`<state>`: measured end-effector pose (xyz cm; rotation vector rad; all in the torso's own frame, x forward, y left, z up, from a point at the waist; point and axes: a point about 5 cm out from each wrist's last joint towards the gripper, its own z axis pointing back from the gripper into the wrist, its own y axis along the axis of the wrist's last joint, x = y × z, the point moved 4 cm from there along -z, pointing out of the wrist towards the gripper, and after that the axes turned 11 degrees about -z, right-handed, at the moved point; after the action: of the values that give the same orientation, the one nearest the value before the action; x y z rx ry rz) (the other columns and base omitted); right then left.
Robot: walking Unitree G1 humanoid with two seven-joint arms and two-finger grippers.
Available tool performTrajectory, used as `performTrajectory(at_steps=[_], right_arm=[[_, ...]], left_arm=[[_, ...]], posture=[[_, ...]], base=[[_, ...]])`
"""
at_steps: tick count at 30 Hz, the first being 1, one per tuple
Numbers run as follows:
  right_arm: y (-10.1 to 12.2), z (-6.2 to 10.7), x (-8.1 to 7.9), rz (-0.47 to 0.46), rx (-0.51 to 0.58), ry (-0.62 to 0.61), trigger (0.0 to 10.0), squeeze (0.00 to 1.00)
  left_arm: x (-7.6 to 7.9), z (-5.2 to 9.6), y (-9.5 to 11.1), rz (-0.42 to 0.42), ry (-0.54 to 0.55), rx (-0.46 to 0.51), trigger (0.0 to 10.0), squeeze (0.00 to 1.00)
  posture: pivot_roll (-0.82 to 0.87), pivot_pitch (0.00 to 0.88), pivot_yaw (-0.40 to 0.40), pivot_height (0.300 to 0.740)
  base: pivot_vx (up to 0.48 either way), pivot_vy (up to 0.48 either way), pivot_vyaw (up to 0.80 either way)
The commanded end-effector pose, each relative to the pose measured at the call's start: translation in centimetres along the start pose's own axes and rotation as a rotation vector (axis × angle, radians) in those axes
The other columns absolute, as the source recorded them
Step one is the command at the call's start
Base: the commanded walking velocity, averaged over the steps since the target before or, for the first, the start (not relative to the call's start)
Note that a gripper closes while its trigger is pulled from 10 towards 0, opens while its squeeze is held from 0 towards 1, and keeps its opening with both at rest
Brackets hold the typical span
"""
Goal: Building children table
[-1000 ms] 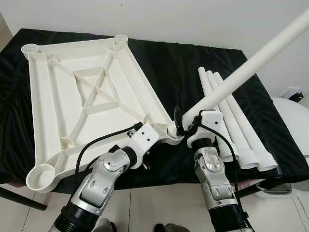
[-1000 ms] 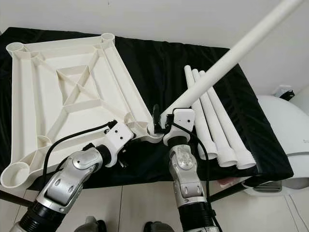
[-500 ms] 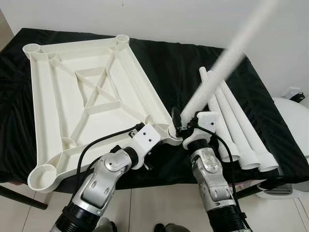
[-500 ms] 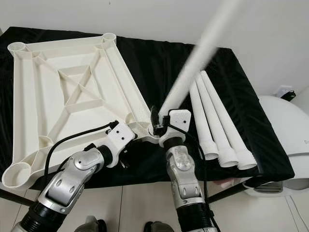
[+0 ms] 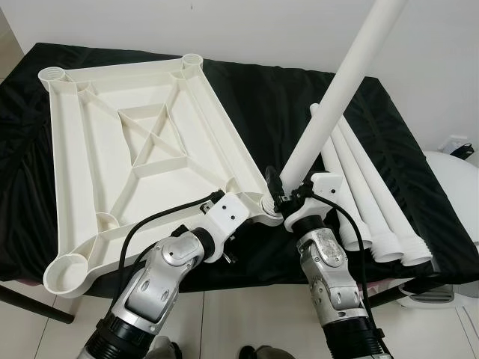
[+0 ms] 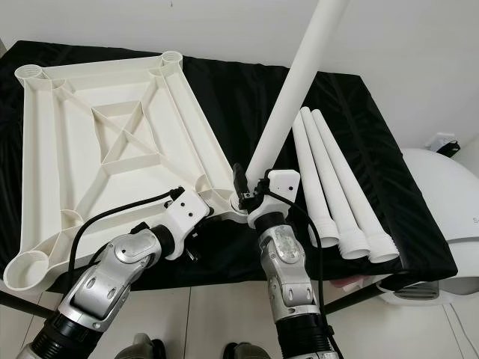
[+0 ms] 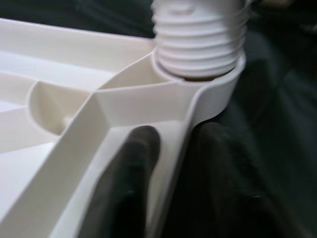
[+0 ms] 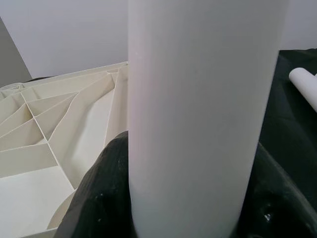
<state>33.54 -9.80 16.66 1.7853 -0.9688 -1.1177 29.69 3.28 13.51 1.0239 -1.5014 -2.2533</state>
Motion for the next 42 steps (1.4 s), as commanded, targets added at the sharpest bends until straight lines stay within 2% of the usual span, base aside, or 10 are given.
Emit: performTrajectory(at_steps=[1, 6, 7, 19, 22, 24, 26, 35, 39, 42], right_arm=[[-0.9, 0.3, 1.1, -0.007, -0.043, -0.031, 10.0, 0.00], [-0.6, 0.0, 1.1, -0.013, -0.032, -0.022, 10.0, 0.00], [-0.4, -0.1, 1.0, -0.014, -0.024, -0.012, 10.0, 0.00], [2.1, -2.1, 1.4, -0.014, 0.027, 0.079, 10.0, 0.00], [3.2, -3.1, 1.6, -0.003, 0.026, 0.142, 10.0, 0.00], [3.2, -3.1, 1.6, -0.003, 0.026, 0.142, 10.0, 0.00], [3.7, -3.7, 1.7, 0.004, -0.004, 0.225, 10.0, 0.00], [3.7, -3.9, 1.4, 0.041, -0.075, 0.368, 10.0, 0.00], [3.1, -3.5, 1.0, 0.066, -0.122, 0.439, 10.0, 0.00], [2.2, -3.0, 0.6, 0.077, -0.181, 0.512, 10.0, 0.00]], left_arm=[[0.7, 0.2, 0.3, 0.041, -0.043, 0.022, 10.0, 1.00], [0.3, 0.2, 0.2, 0.021, -0.033, 0.011, 10.0, 1.00], [0.0, 0.3, 0.4, 0.011, -0.033, 0.016, 10.0, 0.00], [-3.5, 0.9, 2.6, 0.085, 0.003, 0.121, 10.0, 0.00], [-6.0, 1.1, 3.9, 0.126, 0.039, 0.180, 10.0, 0.00], [-6.0, 1.1, 3.9, 0.126, 0.039, 0.180, 10.0, 0.00], [-8.3, 1.5, 5.5, 0.172, 0.068, 0.249, 10.0, 0.00], [-9.6, 1.3, 7.4, 0.190, 0.040, 0.322, 10.0, 0.00], [-9.3, 0.9, 8.4, 0.203, 0.001, 0.353, 10.0, 0.00], [-8.1, 0.2, 9.2, 0.227, -0.062, 0.382, 10.0, 0.00]], posture=[[-0.04, 0.097, -0.086, 0.740], [-0.04, 0.092, -0.085, 0.740], [-0.03, 0.087, -0.084, 0.740], [-0.03, 0.077, -0.085, 0.740], [-0.02, 0.073, -0.088, 0.740], [-0.02, 0.073, -0.088, 0.740], [-0.01, 0.070, -0.088, 0.740], [-0.01, 0.058, -0.083, 0.740], [-0.01, 0.053, -0.078, 0.740], [-0.01, 0.046, -0.072, 0.740]], base=[[0.000, 0.000, 0.00], [0.000, 0.000, 0.00], [0.000, 0.000, 0.00], [0.000, 0.000, 0.00], [0.000, 0.000, 0.00], [0.000, 0.000, 0.00], [0.000, 0.000, 0.00], [0.000, 0.000, 0.00], [0.000, 0.000, 0.00], [0.000, 0.000, 0.00]])
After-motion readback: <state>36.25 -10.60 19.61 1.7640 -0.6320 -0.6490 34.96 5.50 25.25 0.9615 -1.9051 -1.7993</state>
